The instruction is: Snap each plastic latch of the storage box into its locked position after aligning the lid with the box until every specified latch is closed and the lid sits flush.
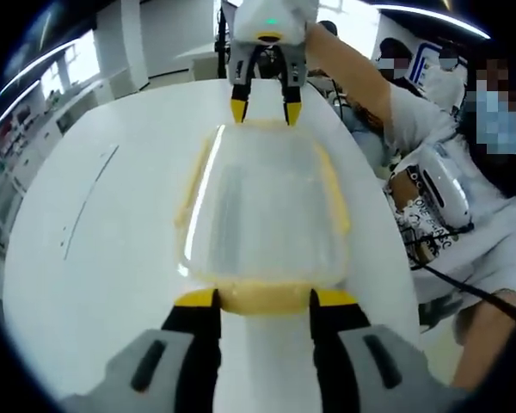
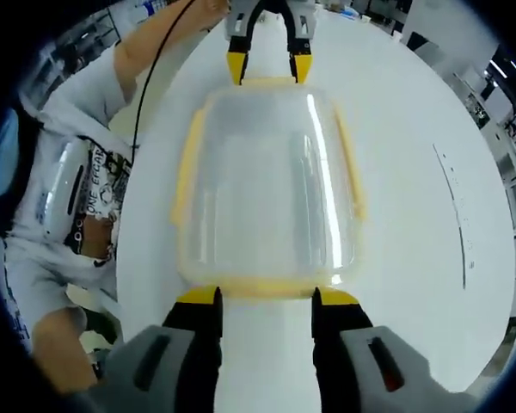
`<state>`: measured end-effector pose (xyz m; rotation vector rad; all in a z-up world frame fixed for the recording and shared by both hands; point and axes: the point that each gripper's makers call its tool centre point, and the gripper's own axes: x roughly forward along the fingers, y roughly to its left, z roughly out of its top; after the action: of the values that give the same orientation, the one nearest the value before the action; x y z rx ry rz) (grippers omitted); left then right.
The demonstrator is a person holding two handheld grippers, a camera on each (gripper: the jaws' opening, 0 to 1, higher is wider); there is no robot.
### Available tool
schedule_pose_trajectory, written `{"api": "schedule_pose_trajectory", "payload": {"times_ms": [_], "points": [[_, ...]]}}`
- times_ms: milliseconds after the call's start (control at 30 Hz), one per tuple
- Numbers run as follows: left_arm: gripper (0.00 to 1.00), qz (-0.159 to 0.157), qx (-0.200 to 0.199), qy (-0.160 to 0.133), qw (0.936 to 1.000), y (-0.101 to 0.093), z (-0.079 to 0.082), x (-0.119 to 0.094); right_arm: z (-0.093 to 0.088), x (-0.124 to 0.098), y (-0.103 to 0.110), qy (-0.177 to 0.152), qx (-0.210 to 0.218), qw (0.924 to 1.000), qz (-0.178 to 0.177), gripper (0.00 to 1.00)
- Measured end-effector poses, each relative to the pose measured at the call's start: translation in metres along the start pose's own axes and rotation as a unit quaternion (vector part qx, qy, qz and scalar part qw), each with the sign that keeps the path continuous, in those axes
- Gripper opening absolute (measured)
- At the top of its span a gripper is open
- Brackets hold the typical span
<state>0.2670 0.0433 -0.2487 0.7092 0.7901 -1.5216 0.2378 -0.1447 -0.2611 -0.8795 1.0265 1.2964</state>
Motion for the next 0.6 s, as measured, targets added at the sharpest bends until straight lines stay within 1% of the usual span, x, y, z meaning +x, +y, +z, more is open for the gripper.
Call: {"api": "schedule_pose_trajectory", "payload": {"times_ms": [100,233,400,467,533,600], "points": [[0.40,-0.003,-0.003,-0.001,1.0000,-0.002,-0.001,0.001,0.000,0.001,0.001,-0.004,0.001,1.0000,0.003,0.40],[0.40,-0.002,-0.001,0.004,1.0000,-0.003,-0.002,0.001,0.001,0.001,0.002,-0.002,0.000,1.0000,0.003,0.40],[0.40,0.000,0.001,0.009,1.0000,-0.006,-0.005,0.001,0.001,0.001,0.003,-0.008,0.000,1.0000,0.003,0.41],[0.41,0.001,-0.001,0.007,1.0000,-0.005,-0.006,0.001,0.001,0.000,0.004,-0.016,-0.005,0.9999,0.001,0.41],[0.41,0.009,-0.008,0.008,0.9999,-0.004,-0.008,0.001,0.000,0.000,0.002,-0.036,-0.025,0.9990,-0.011,0.41],[0.42,0.018,-0.014,0.013,0.9997,-0.001,-0.014,-0.001,-0.004,-0.002,0.003,-0.050,-0.027,0.9983,-0.013,0.42]]}}
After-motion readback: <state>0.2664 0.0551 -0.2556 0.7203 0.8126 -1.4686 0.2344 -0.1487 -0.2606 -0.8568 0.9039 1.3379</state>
